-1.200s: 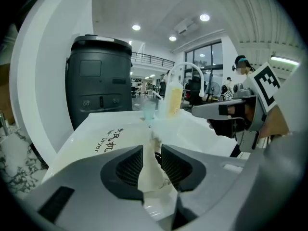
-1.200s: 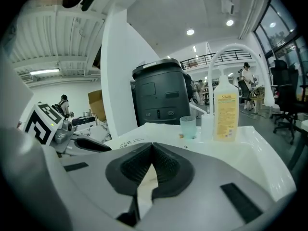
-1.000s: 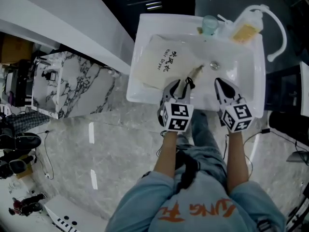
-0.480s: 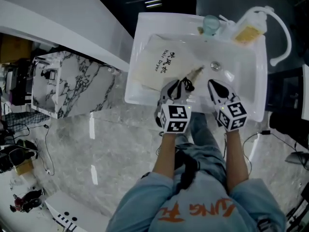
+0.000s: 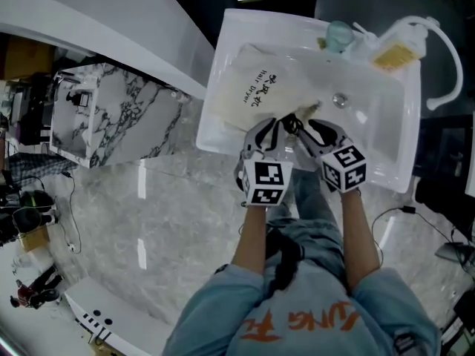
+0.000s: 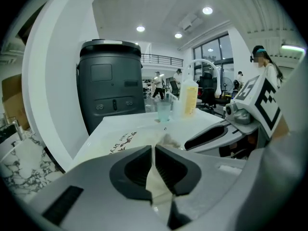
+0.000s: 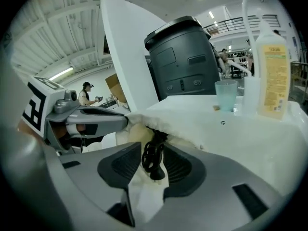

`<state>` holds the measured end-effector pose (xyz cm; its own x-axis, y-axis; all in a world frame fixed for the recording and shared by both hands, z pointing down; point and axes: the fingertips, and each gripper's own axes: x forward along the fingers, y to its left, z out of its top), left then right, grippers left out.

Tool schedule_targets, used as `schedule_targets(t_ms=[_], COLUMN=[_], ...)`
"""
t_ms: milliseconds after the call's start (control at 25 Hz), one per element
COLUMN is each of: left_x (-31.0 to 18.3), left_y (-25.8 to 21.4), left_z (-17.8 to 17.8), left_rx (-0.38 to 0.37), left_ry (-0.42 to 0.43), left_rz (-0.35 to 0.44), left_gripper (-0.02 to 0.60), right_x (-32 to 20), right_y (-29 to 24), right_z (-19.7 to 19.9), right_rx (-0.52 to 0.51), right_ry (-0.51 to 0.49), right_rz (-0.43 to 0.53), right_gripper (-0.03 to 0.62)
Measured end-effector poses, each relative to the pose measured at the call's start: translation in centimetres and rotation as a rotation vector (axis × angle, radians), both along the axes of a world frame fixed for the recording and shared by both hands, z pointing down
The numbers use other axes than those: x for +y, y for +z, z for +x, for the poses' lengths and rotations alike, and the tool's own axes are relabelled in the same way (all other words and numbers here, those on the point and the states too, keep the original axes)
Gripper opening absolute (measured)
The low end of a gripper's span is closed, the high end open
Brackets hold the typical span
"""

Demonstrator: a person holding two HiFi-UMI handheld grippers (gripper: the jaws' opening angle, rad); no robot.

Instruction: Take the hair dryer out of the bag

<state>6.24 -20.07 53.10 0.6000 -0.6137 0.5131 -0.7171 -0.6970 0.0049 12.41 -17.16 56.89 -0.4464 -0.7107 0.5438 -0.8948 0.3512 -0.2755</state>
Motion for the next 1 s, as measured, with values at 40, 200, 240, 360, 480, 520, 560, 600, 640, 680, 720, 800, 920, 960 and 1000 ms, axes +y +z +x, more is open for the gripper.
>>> schedule_targets(t_ms=[40,200,240,360,480,520,560,600,640,680,720,800,920,960,1000], left_x=[0.0,0.0,0.0,-0.1,-0.1,-0.1,-0.2,-0.2,-0.2,-0.2,-0.2,-0.3,-0.3,-0.3,-0.3], left_y=[0.0,0.0,0.0,0.2,0.3,0.3,0.3,0.3,0.4,0.4,0.5,0.5,0.6,0.6,0.6], left_z=[0.0,-0.1,-0.1,-0.1,-0.1,-0.1,-0.1,-0.1,-0.1,-0.1,-0.1,-0.2,-0.2,-0.2,-0.3], left_rx=[0.001,0.007,0.012,0.021,0.044,0.053,0.060,0.067,0.074,0.081,0.088,0.102,0.125,0.133,0.139], left_ry=[0.001,0.001,0.002,0.013,0.022,0.024,0.029,0.033,0.037,0.039,0.040,0.042,0.048,0.054,0.057], left_rz=[-0.001,0.001,0.002,0.013,0.016,0.014,0.012,0.010,0.008,0.005,0.003,-0.001,-0.011,-0.015,-0.017], left_gripper=[0.021,0.021,0.021,0.023,0.021,0.021,0.021,0.021,0.022,0.021,0.021,0.023,0.022,0.022,0.023], right_x=[-0.4,-2.2,-2.7,-3.9,-4.6,-4.8,-5.0,-5.3,-5.5,-5.7,-5.8,-6.2,-6.5,-6.6,-6.7], right_y=[0.3,1.8,2.2,3.6,4.9,5.3,5.6,6.0,6.3,6.7,7.1,7.8,8.7,8.8,8.7], right_z=[-0.3,-1.6,-1.8,-1.9,-2.5,-2.8,-3.1,-3.3,-3.4,-3.6,-3.7,-4.1,-4.7,-4.8,-4.9], right_rx=[-0.008,-0.018,-0.018,-0.024,-0.026,-0.028,-0.031,-0.034,-0.036,-0.036,-0.035,-0.035,-0.022,-0.014,-0.006], right_ry=[-0.009,-0.034,-0.035,-0.037,-0.062,-0.070,-0.076,-0.079,-0.081,-0.085,-0.090,-0.100,-0.123,-0.129,-0.135], right_rz=[-0.015,-0.067,-0.081,-0.136,-0.189,-0.202,-0.214,-0.226,-0.237,-0.248,-0.259,-0.280,-0.314,-0.322,-0.326], right_gripper=[0.151,0.215,0.230,0.258,0.272,0.273,0.275,0.276,0.279,0.281,0.282,0.288,0.288,0.292,0.295])
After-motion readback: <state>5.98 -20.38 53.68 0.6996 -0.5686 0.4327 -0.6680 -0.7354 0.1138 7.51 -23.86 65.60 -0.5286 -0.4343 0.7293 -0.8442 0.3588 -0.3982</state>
